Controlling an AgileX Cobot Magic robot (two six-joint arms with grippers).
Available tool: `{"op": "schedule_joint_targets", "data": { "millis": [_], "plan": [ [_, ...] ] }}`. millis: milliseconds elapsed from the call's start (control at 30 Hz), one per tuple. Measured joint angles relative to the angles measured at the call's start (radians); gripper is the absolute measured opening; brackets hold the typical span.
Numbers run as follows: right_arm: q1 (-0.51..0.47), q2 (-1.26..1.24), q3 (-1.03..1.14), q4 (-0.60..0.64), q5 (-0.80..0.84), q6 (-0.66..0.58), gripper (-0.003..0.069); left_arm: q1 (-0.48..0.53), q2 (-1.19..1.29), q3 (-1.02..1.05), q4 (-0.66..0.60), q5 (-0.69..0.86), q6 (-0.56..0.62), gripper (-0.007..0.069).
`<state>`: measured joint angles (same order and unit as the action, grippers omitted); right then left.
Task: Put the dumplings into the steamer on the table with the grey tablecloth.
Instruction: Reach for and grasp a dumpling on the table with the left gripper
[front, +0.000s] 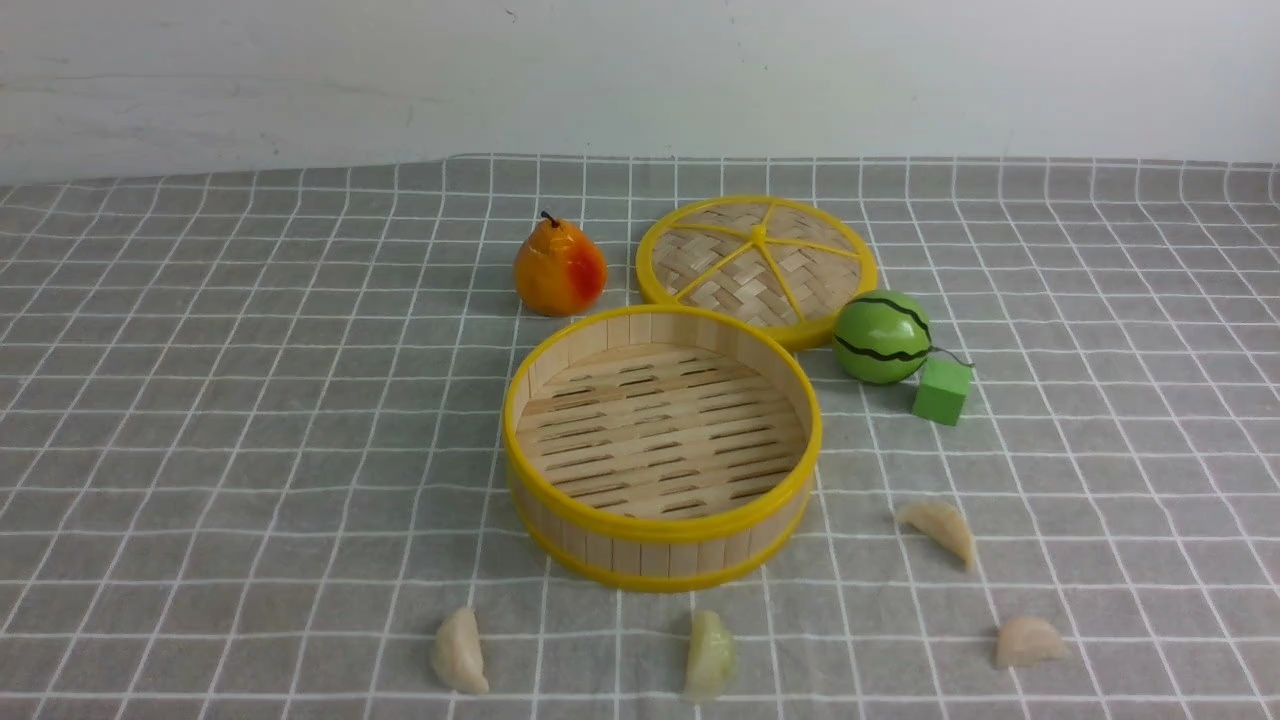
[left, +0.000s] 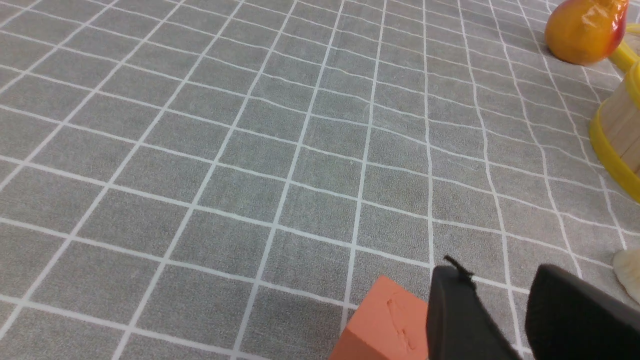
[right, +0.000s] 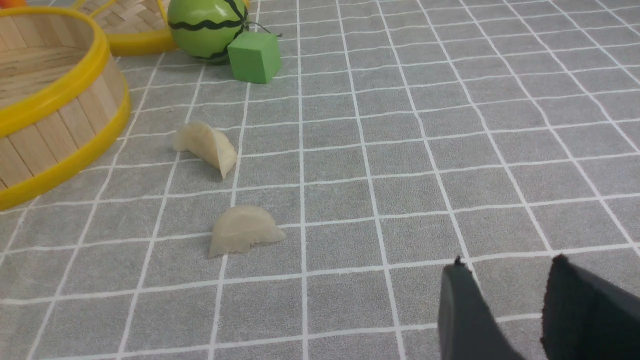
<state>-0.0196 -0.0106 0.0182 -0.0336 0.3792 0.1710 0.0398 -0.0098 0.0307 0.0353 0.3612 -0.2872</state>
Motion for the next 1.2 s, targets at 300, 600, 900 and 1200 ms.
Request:
{"op": "schedule_joint_targets", "data": {
  "millis": [300,600,900,1200],
  "plan": [
    [0.0,0.0,0.0,0.0,0.0,0.0,0.024,0.0,0.0,0.0,0.0,0.0,0.0,0.0217],
    [0.0,0.0,0.0,0.0,0.0,0.0,0.024,0.0,0.0,0.0,0.0,0.0,0.0,0.0221],
    [0.0,0.0,0.0,0.0,0.0,0.0,0.024,0.0,0.0,0.0,0.0,0.0,0.0,0.0227],
    [0.0,0.0,0.0,0.0,0.0,0.0,0.024,0.0,0.0,0.0,0.0,0.0,0.0,0.0237]
  ]
}}
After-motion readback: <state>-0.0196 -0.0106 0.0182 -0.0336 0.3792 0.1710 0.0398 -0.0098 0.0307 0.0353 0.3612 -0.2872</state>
